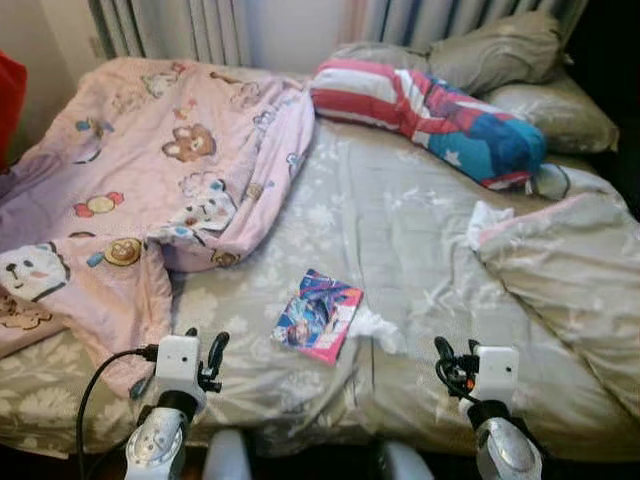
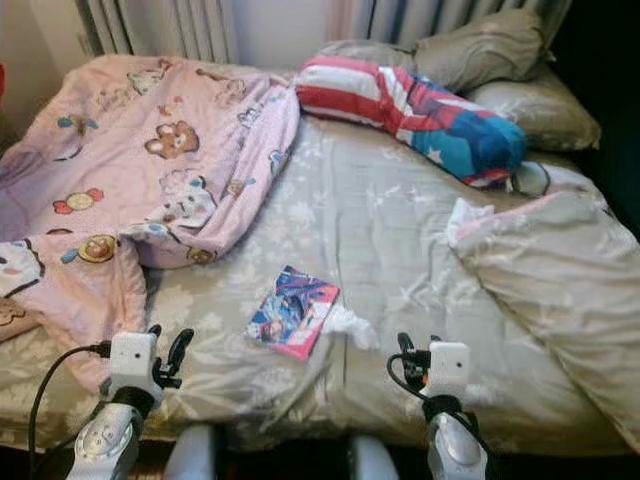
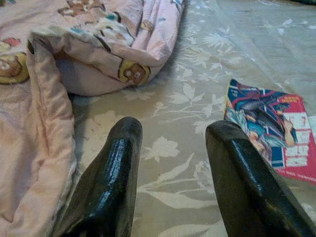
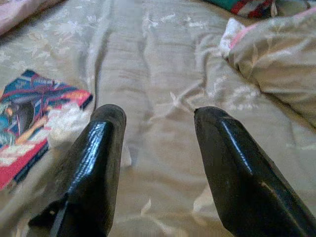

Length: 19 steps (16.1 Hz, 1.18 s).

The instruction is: Clean up the room

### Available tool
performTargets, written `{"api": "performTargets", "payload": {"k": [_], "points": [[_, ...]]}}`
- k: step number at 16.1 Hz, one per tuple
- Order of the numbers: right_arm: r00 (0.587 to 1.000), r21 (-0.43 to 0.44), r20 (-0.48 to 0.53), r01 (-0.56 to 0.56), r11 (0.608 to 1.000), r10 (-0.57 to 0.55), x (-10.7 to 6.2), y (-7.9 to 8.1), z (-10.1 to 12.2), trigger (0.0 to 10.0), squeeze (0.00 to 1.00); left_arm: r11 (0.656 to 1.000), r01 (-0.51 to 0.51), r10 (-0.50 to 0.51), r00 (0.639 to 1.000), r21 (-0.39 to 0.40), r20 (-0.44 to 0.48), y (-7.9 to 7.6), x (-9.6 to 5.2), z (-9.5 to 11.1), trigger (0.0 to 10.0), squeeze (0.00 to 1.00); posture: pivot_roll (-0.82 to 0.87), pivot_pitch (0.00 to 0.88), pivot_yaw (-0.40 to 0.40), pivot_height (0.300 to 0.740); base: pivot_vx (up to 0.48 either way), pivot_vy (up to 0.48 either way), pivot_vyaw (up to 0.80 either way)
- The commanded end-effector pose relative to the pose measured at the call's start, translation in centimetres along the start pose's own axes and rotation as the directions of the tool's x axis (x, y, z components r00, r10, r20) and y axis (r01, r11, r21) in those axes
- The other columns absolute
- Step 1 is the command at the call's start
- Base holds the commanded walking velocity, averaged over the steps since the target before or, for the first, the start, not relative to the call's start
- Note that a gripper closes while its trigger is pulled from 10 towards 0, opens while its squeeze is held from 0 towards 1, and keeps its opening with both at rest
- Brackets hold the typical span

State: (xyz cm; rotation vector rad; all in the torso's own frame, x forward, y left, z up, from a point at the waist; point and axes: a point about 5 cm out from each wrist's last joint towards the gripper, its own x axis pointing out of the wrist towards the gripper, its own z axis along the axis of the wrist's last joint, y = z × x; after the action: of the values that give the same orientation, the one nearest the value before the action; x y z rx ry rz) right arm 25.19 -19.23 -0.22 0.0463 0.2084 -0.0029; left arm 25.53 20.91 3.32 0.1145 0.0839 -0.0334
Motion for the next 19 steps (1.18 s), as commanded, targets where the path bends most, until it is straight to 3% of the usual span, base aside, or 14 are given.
{"api": "performTargets", "payload": {"k": [1,6,19], "points": [[1.0,0.001,-0.019,0.0,1.0,0.0,-0.11,-0.11,-0.28,10.0,0.0,1.0,0.017,-0.017,1.0,0.01,-0.002,-0.2,-0.07,0.08,10.0,0.0,0.14,0.141,-0.092,0.633,0.0,0.0,0.0],[0.999,0.022,-0.041,-0.033,0.999,0.034,0.07,0.59,-0.54,10.0,0.0,1.0,0.024,-0.024,1.0,0.008,0.008,-0.36,0.17,0.53,10.0,0.0,0.16,0.137,-0.099,0.633,0.0,0.0,0.45],[0.998,0.017,-0.05,-0.036,0.999,0.037,0.43,0.71,-0.43,10.0,0.0,0.999,0.037,-0.037,0.999,0.01,0.005,-0.62,-0.03,0.66,10.0,0.0,0.16,0.149,-0.098,0.633,0.316,0.0,0.0]]}}
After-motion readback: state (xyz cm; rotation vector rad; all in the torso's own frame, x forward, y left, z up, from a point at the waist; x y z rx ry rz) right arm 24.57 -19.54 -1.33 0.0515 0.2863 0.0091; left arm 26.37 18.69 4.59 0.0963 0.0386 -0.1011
